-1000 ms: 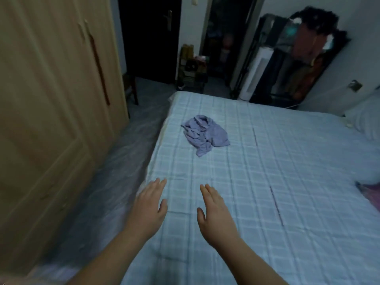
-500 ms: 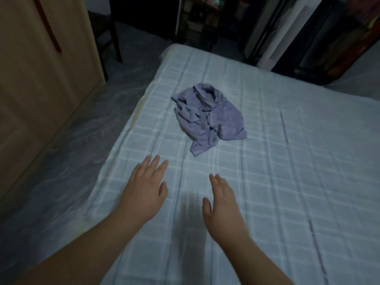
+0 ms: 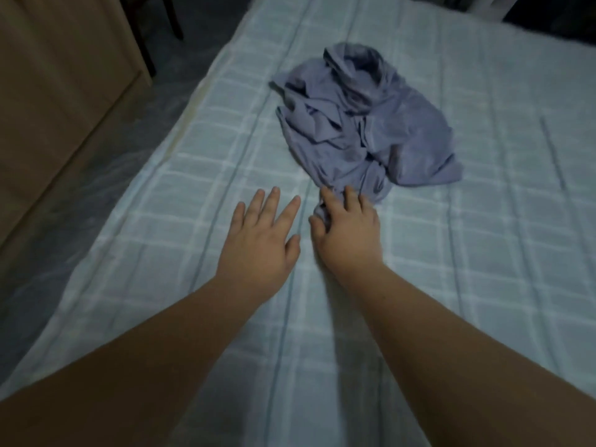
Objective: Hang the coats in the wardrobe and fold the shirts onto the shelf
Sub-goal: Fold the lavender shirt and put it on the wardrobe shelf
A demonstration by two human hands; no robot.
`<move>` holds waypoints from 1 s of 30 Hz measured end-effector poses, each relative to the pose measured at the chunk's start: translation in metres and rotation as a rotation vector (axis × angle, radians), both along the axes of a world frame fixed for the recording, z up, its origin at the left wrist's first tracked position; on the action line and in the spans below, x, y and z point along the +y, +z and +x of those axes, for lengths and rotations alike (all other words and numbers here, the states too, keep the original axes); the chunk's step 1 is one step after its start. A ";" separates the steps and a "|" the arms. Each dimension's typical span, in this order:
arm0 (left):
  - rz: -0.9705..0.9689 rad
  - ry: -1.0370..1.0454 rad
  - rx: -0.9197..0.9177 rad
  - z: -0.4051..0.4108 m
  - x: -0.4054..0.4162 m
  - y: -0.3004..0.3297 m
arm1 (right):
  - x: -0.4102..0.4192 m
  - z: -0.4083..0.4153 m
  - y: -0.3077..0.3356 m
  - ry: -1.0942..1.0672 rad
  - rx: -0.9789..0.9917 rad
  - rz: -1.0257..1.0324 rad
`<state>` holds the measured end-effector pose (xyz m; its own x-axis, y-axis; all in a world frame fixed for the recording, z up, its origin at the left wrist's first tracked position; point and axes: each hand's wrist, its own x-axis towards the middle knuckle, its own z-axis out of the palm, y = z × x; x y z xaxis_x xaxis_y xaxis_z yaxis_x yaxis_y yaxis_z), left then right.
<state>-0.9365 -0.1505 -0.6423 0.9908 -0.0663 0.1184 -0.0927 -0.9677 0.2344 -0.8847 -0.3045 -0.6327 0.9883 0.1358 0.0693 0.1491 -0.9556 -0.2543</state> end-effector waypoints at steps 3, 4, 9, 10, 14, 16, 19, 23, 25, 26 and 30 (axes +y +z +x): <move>-0.094 0.007 -0.039 -0.008 0.002 -0.002 | -0.002 0.002 -0.007 0.047 -0.059 0.122; -0.124 0.017 -0.044 -0.010 0.002 -0.001 | -0.004 0.001 -0.003 0.060 -0.035 0.133; -0.233 -0.030 -0.059 -0.026 -0.006 0.008 | -0.006 -0.042 0.021 0.101 0.002 0.182; -0.238 -0.064 -0.062 -0.033 -0.008 0.012 | -0.008 -0.061 0.025 0.112 0.003 0.184; -0.239 -0.154 -0.050 -0.064 -0.009 0.023 | -0.019 -0.134 0.044 0.043 0.051 0.252; -0.233 -0.174 -0.039 -0.082 -0.008 0.027 | -0.020 -0.172 0.051 0.048 0.076 0.250; -0.200 -0.237 0.003 -0.120 -0.008 0.028 | -0.020 -0.237 0.062 0.084 0.076 0.215; -0.142 -0.257 0.035 -0.182 -0.005 0.043 | -0.026 -0.325 0.083 0.163 0.109 0.266; -0.081 -0.309 0.104 -0.218 0.001 0.055 | -0.029 -0.369 0.096 0.198 0.150 0.284; -0.045 -0.340 0.128 -0.239 0.005 0.059 | -0.031 -0.392 0.105 0.211 0.170 0.294; -0.091 -0.418 0.235 -0.332 0.020 0.101 | -0.045 -0.468 0.157 0.155 0.244 0.330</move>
<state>-1.2688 -0.1306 -0.5414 0.8821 -0.4640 -0.0813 -0.4035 -0.8333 0.3779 -1.3532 -0.3492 -0.4758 0.9507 0.2939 -0.0990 0.1823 -0.7880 -0.5881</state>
